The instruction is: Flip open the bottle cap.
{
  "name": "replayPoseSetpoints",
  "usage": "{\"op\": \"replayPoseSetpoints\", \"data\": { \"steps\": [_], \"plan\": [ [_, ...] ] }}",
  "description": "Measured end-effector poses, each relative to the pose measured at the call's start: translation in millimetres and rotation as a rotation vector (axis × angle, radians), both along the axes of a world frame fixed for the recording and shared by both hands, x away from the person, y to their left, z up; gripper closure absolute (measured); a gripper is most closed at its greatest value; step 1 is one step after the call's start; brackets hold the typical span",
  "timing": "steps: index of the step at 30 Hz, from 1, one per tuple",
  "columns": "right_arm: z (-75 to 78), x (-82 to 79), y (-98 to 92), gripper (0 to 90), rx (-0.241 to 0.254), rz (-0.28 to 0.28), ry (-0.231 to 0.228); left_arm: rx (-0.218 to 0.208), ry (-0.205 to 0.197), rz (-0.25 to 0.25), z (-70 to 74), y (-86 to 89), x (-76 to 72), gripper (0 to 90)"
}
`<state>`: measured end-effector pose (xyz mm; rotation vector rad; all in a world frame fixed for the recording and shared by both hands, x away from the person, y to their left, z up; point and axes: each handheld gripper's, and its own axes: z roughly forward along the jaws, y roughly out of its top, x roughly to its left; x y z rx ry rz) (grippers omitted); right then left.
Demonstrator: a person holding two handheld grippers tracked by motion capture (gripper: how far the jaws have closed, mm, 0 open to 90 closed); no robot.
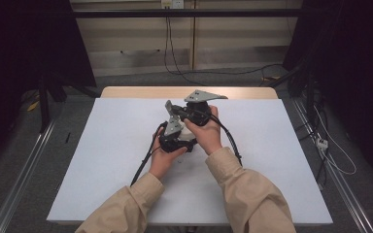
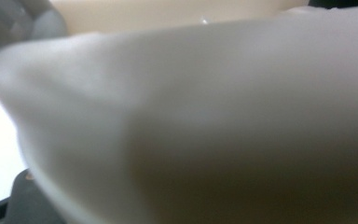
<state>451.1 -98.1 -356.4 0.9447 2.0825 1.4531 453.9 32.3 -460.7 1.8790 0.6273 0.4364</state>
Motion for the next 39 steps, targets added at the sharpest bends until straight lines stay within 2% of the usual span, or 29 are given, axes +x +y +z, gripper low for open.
{"op": "replayPoseSetpoints", "data": {
  "steps": [17, 26, 27, 29, 30, 32, 33, 34, 35, 36, 37, 39],
  "plan": [
    [-2.9, 8.9, 2.9, 90.0, -0.015, 0.031, 0.025, 0.0, -0.003, 0.001, 0.0, 0.0, 0.4, 18.5],
    [-3.7, 9.2, 2.4, 90.0, -0.005, 0.031, 0.029, -0.01, 0.006, 0.008, -0.2, -0.3, -0.3, 18.3],
    [-3.5, 9.0, 2.4, 90.0, -0.004, 0.029, 0.028, 0.0, -0.004, 0.0, 0.2, 0.4, 0.5, 18.3],
    [-3.1, 8.7, 2.3, 90.0, 0.0, 0.029, 0.027, -0.013, 0.007, 0.003, 0.0, 0.2, -0.1, 18.0],
    [-3.1, 8.5, 2.5, 90.0, 0.0, 0.03, 0.026, -0.008, -0.002, -0.001, 0.4, 1.2, 0.8, 17.5],
    [-3.4, 8.2, 3.0, 90.0, -0.004, 0.032, 0.027, -0.019, 0.015, -0.009, 0.6, 2.7, 2.0, 14.4],
    [-3.5, 8.0, 3.3, 90.0, -0.004, 0.032, 0.027, -0.021, 0.012, 0.017, 0.8, 2.7, 1.5, 12.8],
    [-3.3, 7.8, 3.5, 90.0, -0.004, 0.031, 0.026, -0.034, 0.031, 0.026, 0.7, 2.5, 0.5, 11.9],
    [-3.1, 7.7, 3.5, 90.0, -0.003, 0.031, 0.025, -0.033, 0.031, 0.024, 1.0, 2.9, 0.4, 11.8],
    [-3.0, 7.6, 3.6, 90.0, -0.002, 0.031, 0.025, -0.023, 0.025, 0.0, 2.1, 4.6, 1.4, 11.8],
    [-3.0, 7.6, 3.5, 90.0, -0.003, 0.031, 0.025, -0.031, 0.034, 0.002, 2.5, 4.5, 0.5, 11.8],
    [-3.0, 7.6, 2.9, 90.0, -0.006, 0.03, 0.025, -0.02, 0.028, -0.006, 4.4, 6.2, 0.4, 11.8]
  ]
}}
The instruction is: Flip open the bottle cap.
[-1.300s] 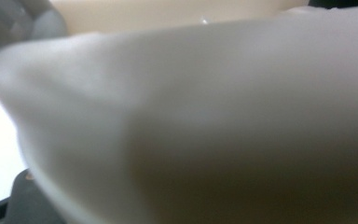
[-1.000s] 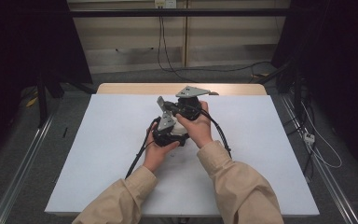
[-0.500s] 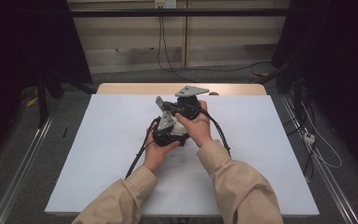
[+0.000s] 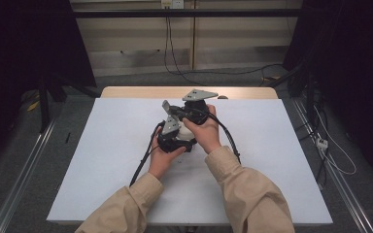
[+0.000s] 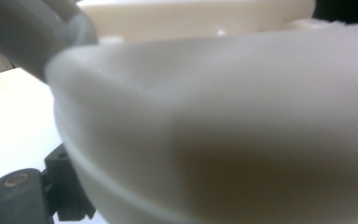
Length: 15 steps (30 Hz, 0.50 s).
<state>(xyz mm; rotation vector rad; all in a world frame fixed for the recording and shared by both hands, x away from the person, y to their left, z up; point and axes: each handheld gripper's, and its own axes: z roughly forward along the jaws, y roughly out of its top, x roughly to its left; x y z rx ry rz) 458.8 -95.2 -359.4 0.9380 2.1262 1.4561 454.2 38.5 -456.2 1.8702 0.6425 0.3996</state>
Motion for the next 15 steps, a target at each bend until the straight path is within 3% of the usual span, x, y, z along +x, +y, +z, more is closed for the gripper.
{"op": "replayPoseSetpoints", "data": {
  "steps": [1, 3, 5, 6, 9, 13, 15],
  "plan": [
    [0.0, 0.0, -0.3, 90.0, -0.001, -0.001, 0.001, -0.008, 0.004, 0.025, 0.2, -1.1, -2.2, 11.8],
    [0.0, 0.2, -0.8, 90.0, -0.001, -0.003, 0.002, 0.008, -0.006, 0.021, 1.8, 0.4, -2.9, 11.8],
    [0.2, 0.1, -0.9, 90.0, -0.002, -0.005, 0.001, -0.017, 0.011, 0.015, 2.6, 3.2, -4.5, 11.8],
    [0.3, 0.0, -0.8, 90.0, -0.003, -0.004, 0.001, -0.026, -0.016, 0.033, 1.8, 4.4, -6.5, 12.6],
    [-0.1, 0.2, 0.0, 90.0, -0.007, -0.004, 0.0, -0.044, -0.007, 0.029, 0.2, 8.0, -9.0, 16.2],
    [-2.6, 0.9, 2.4, 90.0, -0.015, -0.003, 0.005, -0.013, -0.029, 0.021, 1.7, 6.8, -11.4, 18.3],
    [-3.0, 1.2, 3.1, 90.0, -0.013, -0.005, 0.004, -0.022, -0.022, 0.034, 1.2, 6.7, -11.6, 18.4]
  ]
}}
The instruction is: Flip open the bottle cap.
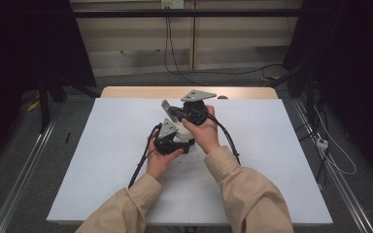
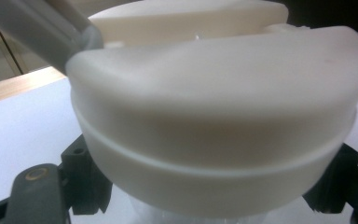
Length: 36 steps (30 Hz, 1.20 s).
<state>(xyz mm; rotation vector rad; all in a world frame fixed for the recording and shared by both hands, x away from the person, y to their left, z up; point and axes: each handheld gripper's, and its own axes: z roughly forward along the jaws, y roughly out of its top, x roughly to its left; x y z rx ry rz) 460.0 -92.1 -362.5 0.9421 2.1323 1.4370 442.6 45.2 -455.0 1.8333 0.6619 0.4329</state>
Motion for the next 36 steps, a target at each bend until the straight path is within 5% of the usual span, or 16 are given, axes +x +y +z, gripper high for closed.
{"op": "replayPoseSetpoints", "data": {
  "steps": [13, 27, 31, 36],
  "plan": [
    [-3.8, 5.7, 3.7, 90.0, -0.026, -0.008, 0.007, 0.02, -0.023, -0.02, -0.4, -0.3, -0.3, 18.6],
    [-11.3, 12.6, 8.0, 90.0, -0.035, -0.011, 0.084, -0.002, -0.011, -0.019, -1.3, -0.1, 0.3, 18.5],
    [-11.6, 8.5, -1.1, 73.9, 0.029, -0.015, 0.065, 0.021, -0.001, -0.034, 0.6, 1.4, -1.9, 11.7],
    [-9.8, -7.3, -21.4, 52.4, 0.045, -0.043, 0.028, 0.015, 0.006, -0.054, 10.8, 17.2, -10.0, 7.0]
  ]
}}
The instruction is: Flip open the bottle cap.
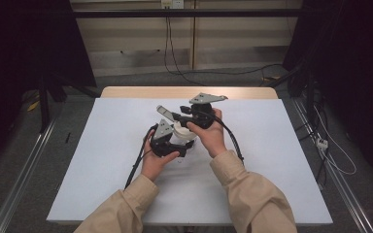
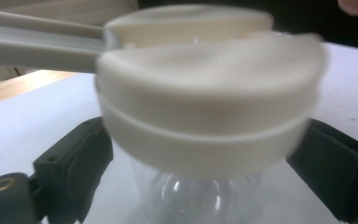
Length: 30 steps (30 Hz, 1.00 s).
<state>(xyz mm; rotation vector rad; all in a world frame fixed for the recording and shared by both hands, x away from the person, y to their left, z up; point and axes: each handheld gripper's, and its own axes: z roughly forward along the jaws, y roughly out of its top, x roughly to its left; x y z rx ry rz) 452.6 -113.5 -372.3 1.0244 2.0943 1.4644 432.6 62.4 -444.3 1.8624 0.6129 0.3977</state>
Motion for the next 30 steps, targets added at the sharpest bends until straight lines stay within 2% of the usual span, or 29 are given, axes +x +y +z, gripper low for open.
{"op": "replayPoseSetpoints", "data": {
  "steps": [1, 4, 6, 9, 11, 12, 14, 19, 22, 23, 25, 30],
  "plan": [
    [0.1, -2.8, -3.5, 48.6, 0.004, -0.002, -0.007, 0.019, -0.011, 0.015, 1.8, 2.0, -4.0, 7.5],
    [1.6, -19.5, -18.0, 36.7, 0.019, -0.011, -0.025, 0.031, -0.016, -0.016, 9.4, 11.8, -13.2, 7.7],
    [0.4, -31.9, -27.1, 33.9, 0.033, -0.01, -0.028, 0.009, -0.026, -0.015, 14.2, 19.9, -18.4, 8.0],
    [-4.1, -50.4, -40.9, 25.5, 0.038, -0.018, -0.035, 0.004, -0.012, -0.018, 18.0, 31.0, -24.3, 7.8],
    [-8.3, -61.5, -50.5, 23.8, 0.043, -0.018, -0.028, -0.006, 0.008, -0.026, 18.8, 37.2, -28.8, 7.8],
    [-11.0, -66.4, -55.7, 21.4, 0.038, -0.017, -0.027, 0.004, 0.008, -0.029, 19.8, 40.8, -30.8, 7.7],
    [-17.3, -75.9, -65.1, 17.9, 0.033, -0.027, -0.031, -0.005, 0.011, -0.037, 21.1, 47.7, -35.0, 7.7],
    [-34.5, -94.4, -88.6, 15.4, 0.041, -0.066, -0.019, -0.001, 0.042, -0.031, 18.7, 60.5, -39.7, 7.7],
    [-44.6, -103.5, -98.2, 14.3, 0.023, -0.085, -0.017, 0.01, 0.06, -0.031, 15.0, 67.8, -40.3, 7.8],
    [-47.8, -106.5, -101.0, 14.1, 0.026, -0.089, -0.012, 0.024, 0.05, -0.029, 14.5, 70.8, -40.2, 8.0],
    [-52.5, -112.0, -106.0, 13.5, 0.024, -0.096, -0.003, 0.016, 0.064, -0.027, 13.2, 75.7, -41.3, 8.0],
    [-59.3, -125.7, -117.4, 12.9, 0.01, -0.109, -0.013, 0.034, 0.066, -0.006, 12.5, 92.1, -45.1, 8.1]
  ]
}}
